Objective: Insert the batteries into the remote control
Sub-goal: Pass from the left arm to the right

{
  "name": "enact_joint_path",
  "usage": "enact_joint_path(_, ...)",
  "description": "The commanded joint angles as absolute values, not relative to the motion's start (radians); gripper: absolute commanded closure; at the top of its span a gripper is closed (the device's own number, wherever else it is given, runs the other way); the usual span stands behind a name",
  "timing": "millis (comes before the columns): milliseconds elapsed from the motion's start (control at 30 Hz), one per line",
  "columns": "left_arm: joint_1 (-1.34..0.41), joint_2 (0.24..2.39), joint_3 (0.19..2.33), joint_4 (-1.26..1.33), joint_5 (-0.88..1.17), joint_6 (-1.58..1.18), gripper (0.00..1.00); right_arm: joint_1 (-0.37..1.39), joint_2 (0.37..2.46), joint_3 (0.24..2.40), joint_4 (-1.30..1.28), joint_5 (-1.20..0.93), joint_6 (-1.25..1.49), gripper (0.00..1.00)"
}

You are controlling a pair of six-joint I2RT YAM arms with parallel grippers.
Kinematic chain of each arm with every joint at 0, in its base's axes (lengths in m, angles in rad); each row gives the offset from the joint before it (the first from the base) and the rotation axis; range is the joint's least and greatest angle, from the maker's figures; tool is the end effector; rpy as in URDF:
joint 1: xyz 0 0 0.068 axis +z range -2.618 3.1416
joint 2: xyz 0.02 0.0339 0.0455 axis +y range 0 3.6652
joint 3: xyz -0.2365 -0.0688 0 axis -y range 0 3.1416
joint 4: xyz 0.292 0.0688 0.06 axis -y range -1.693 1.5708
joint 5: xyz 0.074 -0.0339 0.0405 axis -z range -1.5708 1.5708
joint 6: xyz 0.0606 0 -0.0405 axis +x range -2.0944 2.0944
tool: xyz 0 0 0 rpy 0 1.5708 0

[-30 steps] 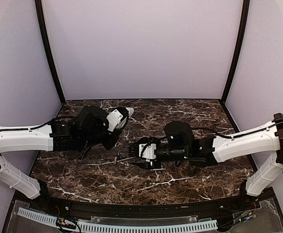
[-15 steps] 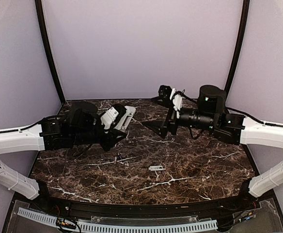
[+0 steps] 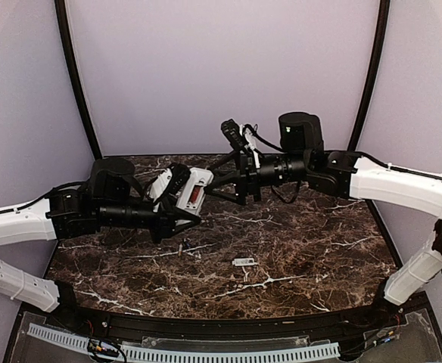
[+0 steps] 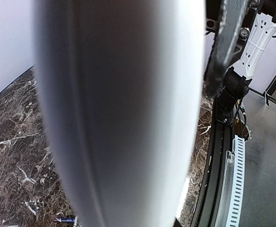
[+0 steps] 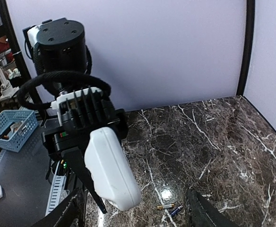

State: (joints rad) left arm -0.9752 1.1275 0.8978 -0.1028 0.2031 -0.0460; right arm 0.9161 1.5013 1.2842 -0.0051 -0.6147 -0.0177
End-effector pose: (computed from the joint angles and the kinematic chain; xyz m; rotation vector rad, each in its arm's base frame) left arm 0.1821 -0.2905 0.2756 1.0215 1.7154 -0.8705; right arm 0.2293 0.3561 0.3179 -1.2551 1.4444 1.1741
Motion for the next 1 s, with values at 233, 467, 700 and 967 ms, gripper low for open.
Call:
enact_joint_path(233, -0.976, 1.112, 0.889, -0.097, 0.289, -0.056, 1.00, 0.969, 1.576, 1.355, 0.005, -0.723, 0.006, 0.50)
enact_joint_path(467, -0.976, 1.114, 0.891, -0.098, 0.312, -0.054, 1.00, 0.980, 1.588, 1.345, 0.014, -0.751, 0.000, 0.75)
enact_joint_path(700, -0.976, 1.101, 0.890, -0.109, 0.262, -0.042, 0.76, 0.982, 1.569, 1.308, 0.021, -0.685, 0.086, 0.84)
enact_joint_path(967, -0.978, 1.088, 0.833, -0.113, -0.016, 0.047, 0.18, 0.982, 1.560, 1.204, 0.135, -0.424, 0.359, 0.87)
